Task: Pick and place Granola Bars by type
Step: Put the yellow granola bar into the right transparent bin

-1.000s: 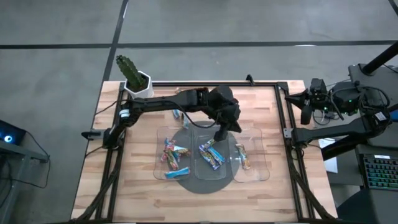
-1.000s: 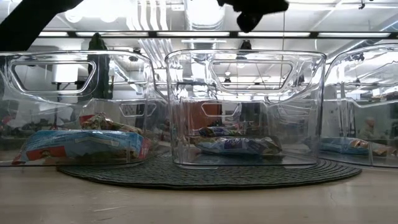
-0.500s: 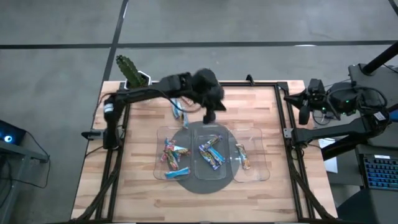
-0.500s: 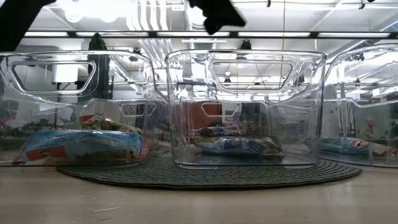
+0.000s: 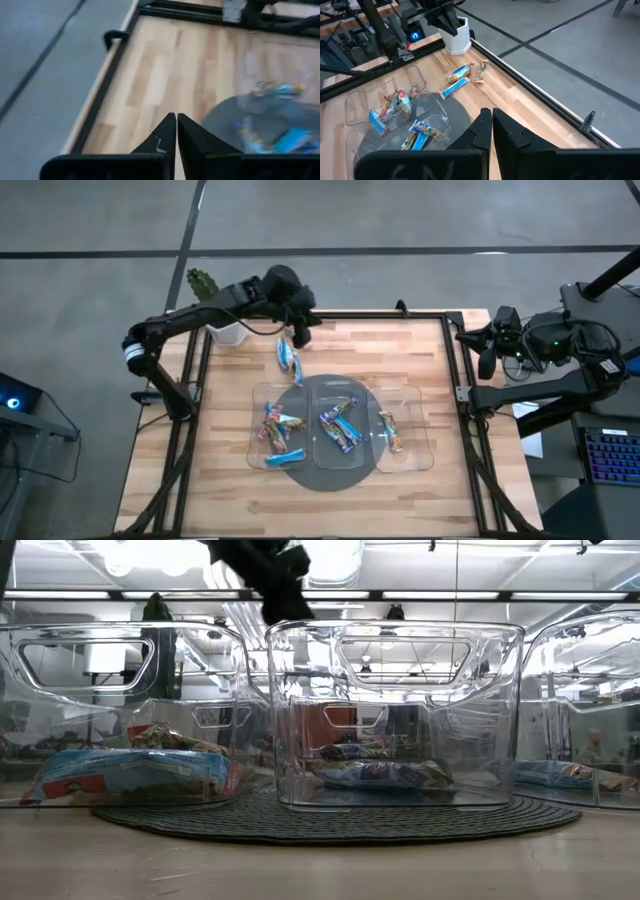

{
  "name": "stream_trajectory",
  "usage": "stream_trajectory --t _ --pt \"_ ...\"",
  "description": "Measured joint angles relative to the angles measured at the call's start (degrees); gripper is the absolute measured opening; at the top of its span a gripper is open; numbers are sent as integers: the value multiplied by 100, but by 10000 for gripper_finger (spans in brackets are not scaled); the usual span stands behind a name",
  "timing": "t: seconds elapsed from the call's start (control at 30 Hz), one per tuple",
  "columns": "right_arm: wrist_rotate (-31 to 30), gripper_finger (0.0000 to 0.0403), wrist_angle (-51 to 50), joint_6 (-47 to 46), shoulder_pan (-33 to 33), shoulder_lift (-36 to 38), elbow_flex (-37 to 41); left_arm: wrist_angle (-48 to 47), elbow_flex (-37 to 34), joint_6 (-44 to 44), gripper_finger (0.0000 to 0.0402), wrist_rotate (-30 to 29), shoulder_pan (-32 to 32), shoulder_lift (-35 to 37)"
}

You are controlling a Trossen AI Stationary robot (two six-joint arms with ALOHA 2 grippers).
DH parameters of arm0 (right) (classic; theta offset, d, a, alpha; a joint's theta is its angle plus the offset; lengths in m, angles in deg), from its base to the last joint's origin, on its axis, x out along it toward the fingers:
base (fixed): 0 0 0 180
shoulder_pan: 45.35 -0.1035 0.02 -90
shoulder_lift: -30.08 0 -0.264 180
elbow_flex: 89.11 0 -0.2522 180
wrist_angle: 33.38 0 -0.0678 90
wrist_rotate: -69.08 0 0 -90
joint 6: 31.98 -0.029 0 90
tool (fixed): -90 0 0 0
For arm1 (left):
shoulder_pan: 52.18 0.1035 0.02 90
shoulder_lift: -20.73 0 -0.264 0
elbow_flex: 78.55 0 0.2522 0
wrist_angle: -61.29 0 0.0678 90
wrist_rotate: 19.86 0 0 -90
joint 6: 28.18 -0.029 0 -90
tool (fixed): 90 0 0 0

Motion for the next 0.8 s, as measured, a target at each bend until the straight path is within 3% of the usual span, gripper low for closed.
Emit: stream_trajectory --t 0.3,0.47,0.67,0.8 --pt "-13 8 4 -5 0 -111 4 113 -995 -2803 0 -142 557 321" --pt "-58 8 28 -50 -1 -233 4 168 -1155 -3105 0 -311 637 319" --pt "-188 8 34 -52 -2 -386 4 200 -1258 -3380 0 -1160 627 319" --pt "-194 8 43 -128 -2 -516 4 178 -1258 -3387 0 -1383 634 317"
